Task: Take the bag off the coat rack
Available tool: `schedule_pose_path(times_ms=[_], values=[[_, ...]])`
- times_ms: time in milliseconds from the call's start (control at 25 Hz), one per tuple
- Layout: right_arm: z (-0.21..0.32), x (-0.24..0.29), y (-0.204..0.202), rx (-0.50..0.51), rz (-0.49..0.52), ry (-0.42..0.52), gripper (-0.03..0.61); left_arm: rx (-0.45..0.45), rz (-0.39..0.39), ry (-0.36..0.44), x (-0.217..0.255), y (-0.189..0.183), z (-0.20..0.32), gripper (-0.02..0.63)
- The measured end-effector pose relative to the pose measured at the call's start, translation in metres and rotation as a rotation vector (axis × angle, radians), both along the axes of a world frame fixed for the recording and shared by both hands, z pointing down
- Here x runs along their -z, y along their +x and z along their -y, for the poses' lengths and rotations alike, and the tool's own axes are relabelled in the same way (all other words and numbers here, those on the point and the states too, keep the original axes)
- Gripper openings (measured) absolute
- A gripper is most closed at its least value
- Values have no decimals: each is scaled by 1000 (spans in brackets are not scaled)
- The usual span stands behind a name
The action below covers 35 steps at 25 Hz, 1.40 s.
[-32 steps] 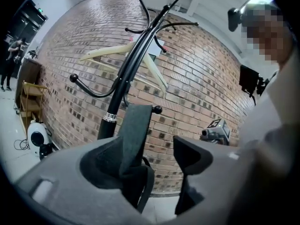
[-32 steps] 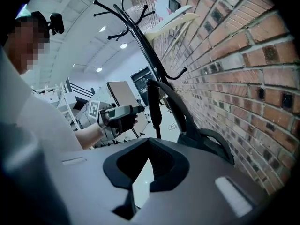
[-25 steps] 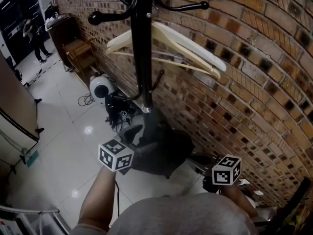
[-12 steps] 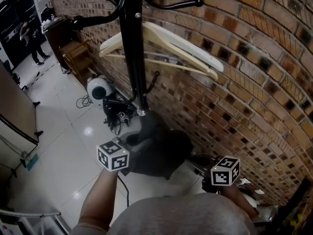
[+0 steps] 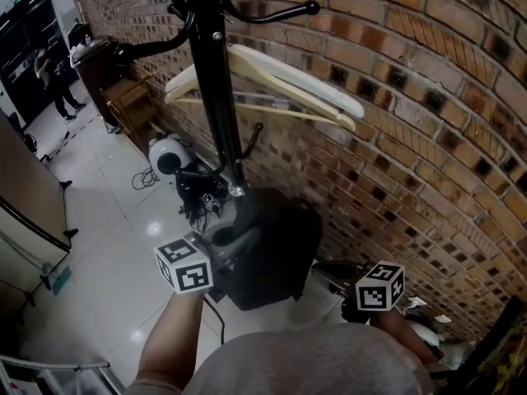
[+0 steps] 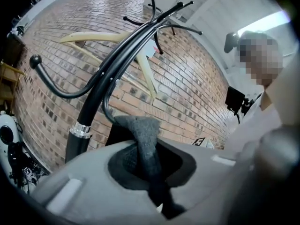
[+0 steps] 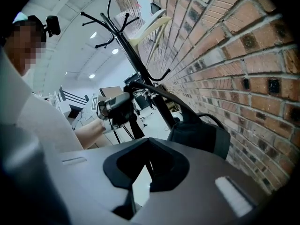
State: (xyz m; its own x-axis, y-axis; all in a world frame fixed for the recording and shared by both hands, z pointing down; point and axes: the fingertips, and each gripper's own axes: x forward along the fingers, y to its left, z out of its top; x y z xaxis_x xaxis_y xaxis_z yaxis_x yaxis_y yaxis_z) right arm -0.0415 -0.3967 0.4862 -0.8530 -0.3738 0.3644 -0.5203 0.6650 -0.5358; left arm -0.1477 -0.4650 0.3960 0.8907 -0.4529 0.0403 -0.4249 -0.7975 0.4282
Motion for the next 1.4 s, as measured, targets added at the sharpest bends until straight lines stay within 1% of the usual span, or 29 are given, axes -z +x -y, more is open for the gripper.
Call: schedule_pose_path(times_ms=[80,240,400,560,680,800,1000,1200,1320,1400], values=[[-3,3,2,-3,6,5,-2,-2,-16,4,14,8,-4,20],[-16,14,4,7,13,25,-2,-43,13,47,32,27,-30,20],[-28,22,11,-2,29,41,-2,-66,5,82,51,42,-59,20],[-60,26,20,10,29,56,-2,-44,17,86,55,54,-97,20],[-96,30,30,21,26,64,-2,-6,66,84,47,63,-134,20],[-139,35,44,35,20,80,-2,15,102,80,36,76,-182,20],[-220,42,72,49,1,127,-2,98,73,65,31,93,-274,21],[-320,36,105,83,-15,162,-2,182,44,37,18,115,-384,21],[-372,34,124,101,-26,185,-2,203,59,33,14,132,-446,21],[-403,29,136,109,-26,173,-2,210,63,13,9,146,-482,21]])
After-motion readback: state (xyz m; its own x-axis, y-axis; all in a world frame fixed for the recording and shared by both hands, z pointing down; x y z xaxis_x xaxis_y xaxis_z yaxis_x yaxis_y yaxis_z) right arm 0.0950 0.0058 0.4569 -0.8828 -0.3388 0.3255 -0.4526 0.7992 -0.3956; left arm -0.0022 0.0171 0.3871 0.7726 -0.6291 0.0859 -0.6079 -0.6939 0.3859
